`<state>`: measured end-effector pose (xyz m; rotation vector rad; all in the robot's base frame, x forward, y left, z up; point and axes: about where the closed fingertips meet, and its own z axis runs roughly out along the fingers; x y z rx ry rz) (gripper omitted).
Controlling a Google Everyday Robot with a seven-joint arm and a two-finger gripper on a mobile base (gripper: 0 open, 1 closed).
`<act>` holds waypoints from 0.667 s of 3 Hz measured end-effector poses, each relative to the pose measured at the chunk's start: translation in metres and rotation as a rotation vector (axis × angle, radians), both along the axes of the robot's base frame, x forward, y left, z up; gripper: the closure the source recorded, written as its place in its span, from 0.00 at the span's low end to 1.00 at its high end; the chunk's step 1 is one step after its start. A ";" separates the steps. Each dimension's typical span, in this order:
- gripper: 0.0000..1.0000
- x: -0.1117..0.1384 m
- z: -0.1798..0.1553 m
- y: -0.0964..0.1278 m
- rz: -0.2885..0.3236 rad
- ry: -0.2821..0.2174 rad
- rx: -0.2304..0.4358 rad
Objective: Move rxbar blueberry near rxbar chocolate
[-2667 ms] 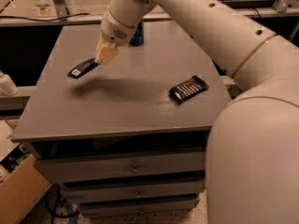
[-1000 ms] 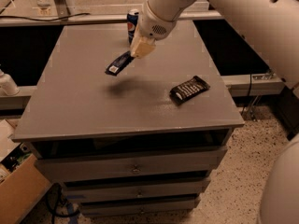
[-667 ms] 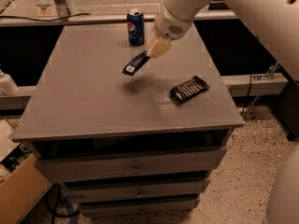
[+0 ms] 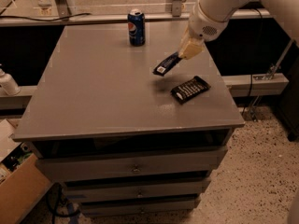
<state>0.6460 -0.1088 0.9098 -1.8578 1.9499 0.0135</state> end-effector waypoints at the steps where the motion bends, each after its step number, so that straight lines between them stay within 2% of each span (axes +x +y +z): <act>1: 1.00 -0.012 -0.012 -0.032 -0.050 0.032 -0.049; 2: 1.00 -0.020 -0.022 -0.052 -0.084 0.055 -0.082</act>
Offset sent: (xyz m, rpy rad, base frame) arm -0.0317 -0.0782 -0.0288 -0.1207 0.0790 -0.1270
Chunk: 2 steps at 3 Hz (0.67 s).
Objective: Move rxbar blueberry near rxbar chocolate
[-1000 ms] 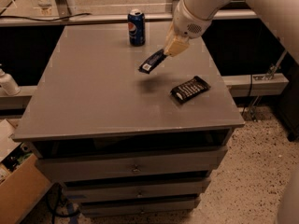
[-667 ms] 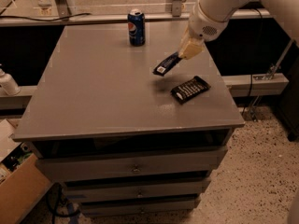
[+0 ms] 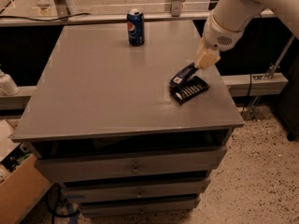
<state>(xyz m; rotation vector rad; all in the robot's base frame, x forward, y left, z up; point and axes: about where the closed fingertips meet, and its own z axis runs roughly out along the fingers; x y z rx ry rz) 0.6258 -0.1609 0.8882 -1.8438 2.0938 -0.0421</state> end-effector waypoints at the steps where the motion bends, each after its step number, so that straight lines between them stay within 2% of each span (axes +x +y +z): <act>1: 0.82 0.000 -0.004 -0.003 -0.013 0.012 -0.019; 2: 0.59 0.001 -0.005 0.000 -0.016 0.015 -0.027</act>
Offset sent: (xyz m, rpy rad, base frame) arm 0.0010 0.0007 -0.0016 -0.0363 0.0148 -0.0219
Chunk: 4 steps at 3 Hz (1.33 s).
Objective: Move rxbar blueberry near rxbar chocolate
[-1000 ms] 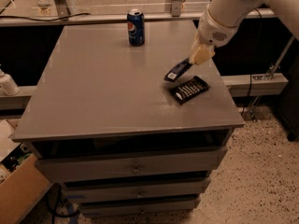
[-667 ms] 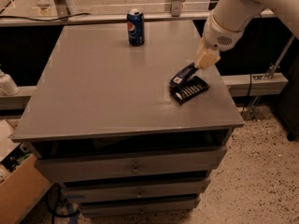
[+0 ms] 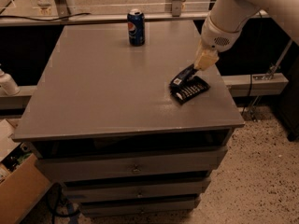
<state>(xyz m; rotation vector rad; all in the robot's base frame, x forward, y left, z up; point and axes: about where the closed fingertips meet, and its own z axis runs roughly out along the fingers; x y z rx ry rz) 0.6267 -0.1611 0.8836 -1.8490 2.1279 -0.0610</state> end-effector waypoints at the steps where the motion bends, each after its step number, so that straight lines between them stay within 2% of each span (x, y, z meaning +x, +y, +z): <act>1: 0.35 0.001 -0.002 0.005 0.000 0.002 0.003; 2: 0.12 0.002 -0.006 0.010 0.002 0.005 0.009; 3: 0.00 0.003 -0.007 0.013 0.003 0.005 0.013; 4: 0.00 0.003 -0.002 0.010 -0.020 -0.016 0.056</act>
Offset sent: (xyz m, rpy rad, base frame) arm 0.0033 0.0145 -0.0064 0.0159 0.0055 0.0019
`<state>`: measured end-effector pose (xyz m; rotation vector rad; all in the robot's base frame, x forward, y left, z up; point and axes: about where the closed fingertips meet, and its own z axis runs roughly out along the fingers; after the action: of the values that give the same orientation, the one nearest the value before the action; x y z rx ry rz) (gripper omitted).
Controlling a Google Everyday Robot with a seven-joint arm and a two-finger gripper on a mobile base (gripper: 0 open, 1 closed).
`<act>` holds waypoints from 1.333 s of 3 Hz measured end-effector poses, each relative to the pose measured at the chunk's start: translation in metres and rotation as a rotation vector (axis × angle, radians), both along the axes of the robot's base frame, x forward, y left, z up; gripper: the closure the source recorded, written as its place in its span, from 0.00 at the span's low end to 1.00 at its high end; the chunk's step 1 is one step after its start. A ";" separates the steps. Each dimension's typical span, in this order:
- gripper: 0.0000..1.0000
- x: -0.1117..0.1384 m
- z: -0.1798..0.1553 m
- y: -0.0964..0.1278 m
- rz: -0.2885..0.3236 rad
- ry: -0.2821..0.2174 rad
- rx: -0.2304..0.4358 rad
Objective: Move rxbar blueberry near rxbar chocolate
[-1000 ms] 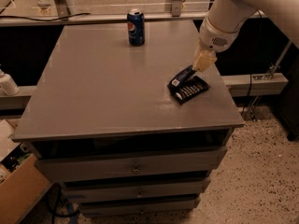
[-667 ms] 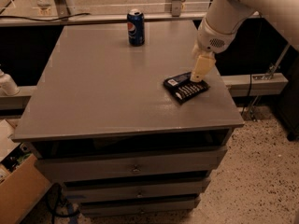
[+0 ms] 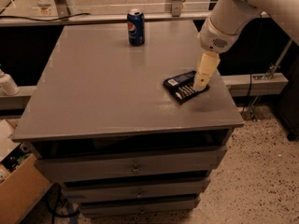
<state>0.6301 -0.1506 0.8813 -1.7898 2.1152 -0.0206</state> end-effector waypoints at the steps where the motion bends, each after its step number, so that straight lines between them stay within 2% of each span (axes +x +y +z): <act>1: 0.00 0.000 0.017 -0.011 -0.028 -0.068 0.104; 2: 0.00 -0.004 0.047 -0.039 -0.068 -0.170 0.229; 4: 0.00 -0.024 0.104 -0.094 -0.110 -0.361 0.389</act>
Offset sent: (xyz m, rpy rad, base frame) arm -0.0120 -0.0842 0.0912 0.3815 -0.3013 -0.1271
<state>0.6060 -0.2444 0.9849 -1.3316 1.8085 0.0351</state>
